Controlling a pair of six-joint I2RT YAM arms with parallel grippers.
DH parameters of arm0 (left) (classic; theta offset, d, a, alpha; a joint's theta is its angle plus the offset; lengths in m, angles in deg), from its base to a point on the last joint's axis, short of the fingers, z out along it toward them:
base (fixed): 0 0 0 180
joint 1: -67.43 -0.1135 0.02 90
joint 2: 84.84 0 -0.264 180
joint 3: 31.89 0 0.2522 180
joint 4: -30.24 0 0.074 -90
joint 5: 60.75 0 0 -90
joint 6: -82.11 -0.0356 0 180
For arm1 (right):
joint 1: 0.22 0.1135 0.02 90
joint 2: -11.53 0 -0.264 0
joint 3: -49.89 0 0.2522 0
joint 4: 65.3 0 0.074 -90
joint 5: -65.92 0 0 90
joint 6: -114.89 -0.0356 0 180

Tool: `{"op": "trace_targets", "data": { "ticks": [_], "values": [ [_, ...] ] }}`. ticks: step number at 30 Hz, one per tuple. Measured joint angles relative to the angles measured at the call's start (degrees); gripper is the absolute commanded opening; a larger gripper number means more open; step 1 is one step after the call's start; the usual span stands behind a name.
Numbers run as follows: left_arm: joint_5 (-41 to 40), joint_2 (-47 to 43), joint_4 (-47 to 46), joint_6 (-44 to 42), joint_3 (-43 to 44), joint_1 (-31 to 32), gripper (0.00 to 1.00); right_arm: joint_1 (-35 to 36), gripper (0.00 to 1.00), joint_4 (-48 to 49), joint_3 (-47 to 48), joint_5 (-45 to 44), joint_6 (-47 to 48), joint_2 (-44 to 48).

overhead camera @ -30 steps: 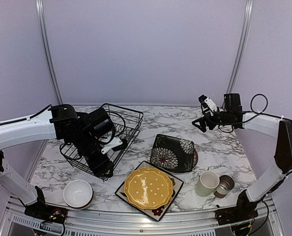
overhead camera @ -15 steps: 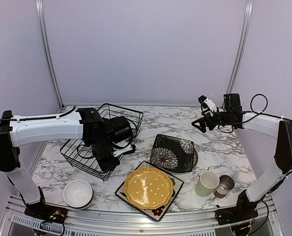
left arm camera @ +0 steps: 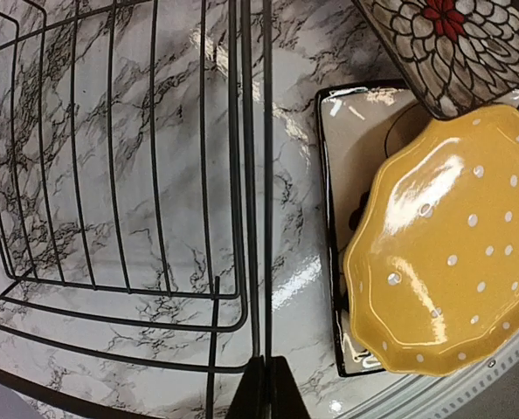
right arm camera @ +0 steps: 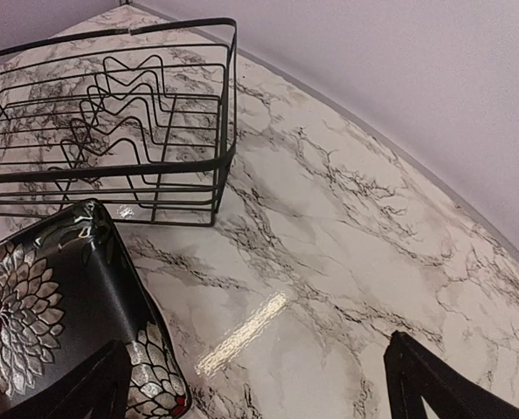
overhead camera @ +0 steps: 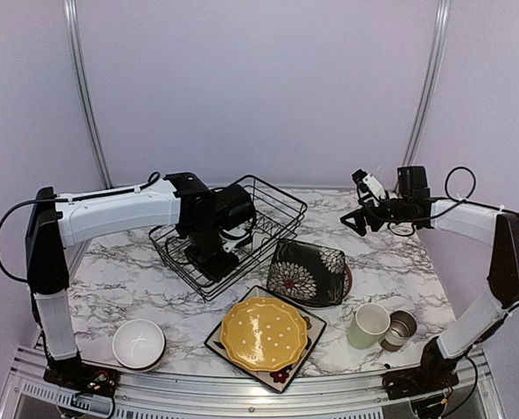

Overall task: Load the mixed dishes into the dish rack
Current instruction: Move the dish rack to the center of the board.

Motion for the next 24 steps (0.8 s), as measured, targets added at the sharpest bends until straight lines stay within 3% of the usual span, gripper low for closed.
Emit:
{"op": "trace_targets", "data": {
  "ticks": [11, 16, 19, 21, 24],
  "values": [
    [5.99, 2.56, -9.25, 16.48, 2.49, -8.61, 0.0, 0.0, 0.99, -0.39, 0.0, 0.02, 0.07, -0.02],
    [12.66, 5.09, -14.95, 24.74, 3.76, -9.29, 0.35, 0.0, 0.98, -0.42, 0.0, 0.0, 0.26, 0.0],
    [16.17, 7.34, -17.25, 25.09, 6.19, -8.74, 0.48, 0.0, 0.98, -0.44, 0.0, 0.0, 0.35, -0.02],
    [15.93, 7.45, -17.31, 23.65, 7.5, -8.22, 0.63, 0.0, 0.98, -0.46, 0.0, 0.02, 0.46, 0.0],
    [11.67, 5.07, -17.2, 19.17, 8.33, -7.3, 0.67, 0.0, 0.98, -0.5, 0.0, 0.02, 0.57, -0.02]
  ]
}}
